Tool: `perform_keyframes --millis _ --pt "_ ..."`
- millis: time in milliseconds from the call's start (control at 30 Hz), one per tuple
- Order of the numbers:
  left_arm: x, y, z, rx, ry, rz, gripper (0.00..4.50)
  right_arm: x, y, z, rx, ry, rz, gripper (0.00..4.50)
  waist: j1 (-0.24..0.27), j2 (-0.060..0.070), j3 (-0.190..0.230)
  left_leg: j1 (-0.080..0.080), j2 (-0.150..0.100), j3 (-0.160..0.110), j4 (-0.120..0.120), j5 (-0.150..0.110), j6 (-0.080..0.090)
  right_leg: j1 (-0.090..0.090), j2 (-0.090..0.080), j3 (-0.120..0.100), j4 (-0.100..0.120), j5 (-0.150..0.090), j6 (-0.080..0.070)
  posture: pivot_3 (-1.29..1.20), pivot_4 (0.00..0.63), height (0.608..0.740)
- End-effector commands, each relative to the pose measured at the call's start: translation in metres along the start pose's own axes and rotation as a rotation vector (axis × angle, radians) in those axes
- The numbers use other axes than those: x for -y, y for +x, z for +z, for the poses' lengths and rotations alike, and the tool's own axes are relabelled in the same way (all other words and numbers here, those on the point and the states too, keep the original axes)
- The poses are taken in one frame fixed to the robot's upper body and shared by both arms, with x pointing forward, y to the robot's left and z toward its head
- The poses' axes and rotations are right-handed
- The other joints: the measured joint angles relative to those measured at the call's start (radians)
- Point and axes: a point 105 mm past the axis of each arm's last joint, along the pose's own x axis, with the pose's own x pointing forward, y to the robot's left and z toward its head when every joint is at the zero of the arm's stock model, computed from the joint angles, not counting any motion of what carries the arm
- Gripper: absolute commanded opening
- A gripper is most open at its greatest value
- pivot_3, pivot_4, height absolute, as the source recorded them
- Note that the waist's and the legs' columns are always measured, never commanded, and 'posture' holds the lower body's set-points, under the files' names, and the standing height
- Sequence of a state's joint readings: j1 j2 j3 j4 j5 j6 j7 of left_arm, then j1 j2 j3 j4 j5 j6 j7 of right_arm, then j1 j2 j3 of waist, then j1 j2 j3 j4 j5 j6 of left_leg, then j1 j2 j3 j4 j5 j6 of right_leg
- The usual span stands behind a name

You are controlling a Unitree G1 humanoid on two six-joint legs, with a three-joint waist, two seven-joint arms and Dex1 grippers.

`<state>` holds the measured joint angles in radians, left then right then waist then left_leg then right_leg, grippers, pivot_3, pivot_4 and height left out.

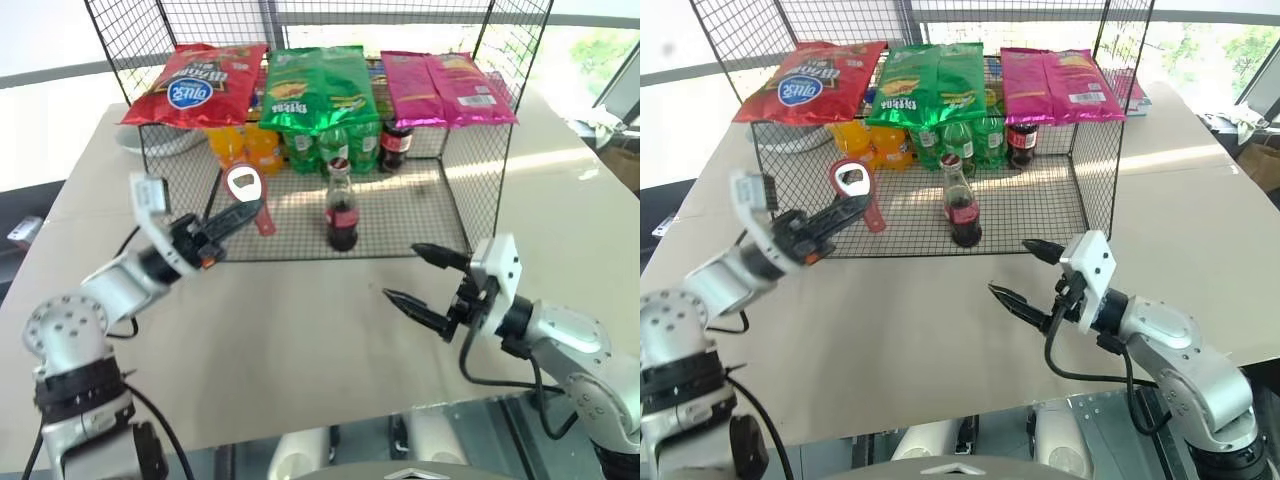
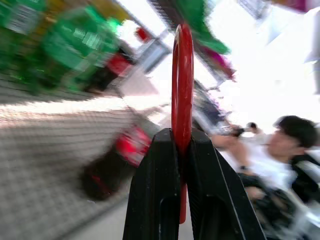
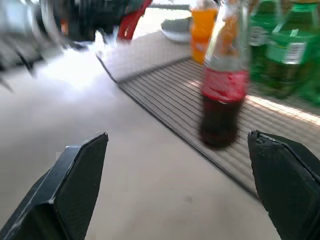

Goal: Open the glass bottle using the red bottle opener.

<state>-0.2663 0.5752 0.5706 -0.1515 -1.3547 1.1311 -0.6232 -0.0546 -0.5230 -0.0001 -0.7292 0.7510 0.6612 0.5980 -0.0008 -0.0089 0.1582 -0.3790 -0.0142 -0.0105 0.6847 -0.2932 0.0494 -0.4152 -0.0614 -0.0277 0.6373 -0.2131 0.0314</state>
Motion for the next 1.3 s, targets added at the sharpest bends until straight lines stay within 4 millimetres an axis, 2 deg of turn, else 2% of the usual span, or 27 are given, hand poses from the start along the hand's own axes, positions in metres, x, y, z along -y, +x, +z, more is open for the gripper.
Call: perform_keyframes --millis 33,133,267,300,367,433,667,1033,1133,1167,1267,1300 --pt "0.041 0.001 0.003 0.042 0.017 -0.189 0.04 -0.017 0.004 0.016 0.054 0.108 0.121 4.50 0.007 0.000 0.000 0.000 0.000 0.000 0.000 0.000 0.000 0.000 -0.001 0.000 0.000 0.000 0.000 0.00 0.150 0.740" --pt "0.060 0.010 -0.006 0.040 -0.019 -0.287 0.04 -0.024 0.012 0.018 0.061 0.223 0.213 4.50 0.016 -0.001 0.000 0.000 -0.001 0.000 0.000 0.000 0.000 0.000 -0.001 -0.001 0.000 -0.001 -0.003 0.00 0.150 0.740" --pt "0.072 0.027 -0.020 0.006 -0.010 -0.345 0.04 -0.025 0.028 0.024 0.071 0.327 0.300 4.50 0.014 -0.001 -0.001 0.001 -0.001 0.000 0.000 0.000 0.001 0.001 -0.001 0.000 0.000 -0.002 -0.005 0.00 0.150 0.740" --pt "0.073 0.031 -0.022 0.001 -0.007 -0.350 0.00 -0.024 0.032 0.027 0.079 0.337 0.309 3.89 0.014 -0.001 -0.001 0.001 -0.001 0.000 0.000 0.000 0.001 0.001 -0.001 0.000 0.000 -0.002 -0.005 0.00 0.150 0.740" --pt "0.075 0.035 -0.026 -0.011 -0.006 -0.360 0.00 -0.023 0.038 0.034 0.097 0.353 0.331 3.45 0.013 -0.001 -0.001 0.001 -0.001 0.000 0.000 0.000 0.001 0.001 0.000 0.000 0.001 -0.002 -0.005 0.00 0.150 0.740" --pt "0.075 0.039 -0.029 -0.023 -0.002 -0.368 0.00 -0.024 0.043 0.041 0.110 0.362 0.351 2.61 0.012 -0.001 -0.001 0.001 -0.002 0.000 0.000 0.000 0.001 0.000 0.001 0.000 0.001 -0.002 -0.005 0.00 0.150 0.740" --pt "0.076 0.051 -0.039 -0.057 0.012 -0.399 0.00 -0.032 0.049 0.051 0.097 0.372 0.434 2.61 0.013 -0.001 -0.001 -0.001 -0.002 0.001 0.000 0.000 0.001 0.000 0.006 0.001 -0.001 0.000 -0.001 0.00 0.150 0.740" --pt "0.081 0.060 -0.049 -0.096 0.033 -0.465 0.00 -0.036 0.057 0.053 0.082 0.379 0.476 2.61 0.012 -0.001 -0.001 -0.001 -0.001 0.001 0.000 0.000 0.001 0.000 0.007 0.001 -0.001 0.000 -0.001 0.00 0.150 0.740" --pt "0.081 0.061 -0.050 -0.099 0.041 -0.469 0.00 -0.037 0.058 0.052 0.077 0.378 0.478 1.81 0.012 -0.001 -0.001 -0.001 -0.001 0.001 -0.001 0.000 0.001 0.000 0.007 0.001 -0.002 0.000 -0.001 0.00 0.150 0.740" --pt "0.081 0.060 -0.051 -0.100 0.052 -0.468 0.00 -0.037 0.058 0.051 0.076 0.380 0.478 1.23 0.012 -0.001 -0.001 -0.001 -0.001 0.001 -0.001 0.000 0.001 0.000 0.007 0.001 -0.002 0.000 -0.001 0.00 0.150 0.740" --pt "0.080 0.059 -0.052 -0.104 0.070 -0.468 0.00 -0.037 0.057 0.050 0.073 0.382 0.478 0.03 0.012 -0.001 0.000 -0.001 -0.001 0.001 -0.001 0.000 0.001 0.000 0.007 0.001 -0.002 0.000 -0.001 0.00 0.150 0.740" --pt "0.079 0.059 -0.052 -0.106 0.079 -0.466 0.00 -0.037 0.057 0.050 0.072 0.382 0.476 0.03 0.012 -0.001 0.000 -0.001 -0.001 0.001 -0.001 0.000 0.001 0.000 0.007 0.001 -0.002 0.000 -0.001 0.00 0.150 0.740"
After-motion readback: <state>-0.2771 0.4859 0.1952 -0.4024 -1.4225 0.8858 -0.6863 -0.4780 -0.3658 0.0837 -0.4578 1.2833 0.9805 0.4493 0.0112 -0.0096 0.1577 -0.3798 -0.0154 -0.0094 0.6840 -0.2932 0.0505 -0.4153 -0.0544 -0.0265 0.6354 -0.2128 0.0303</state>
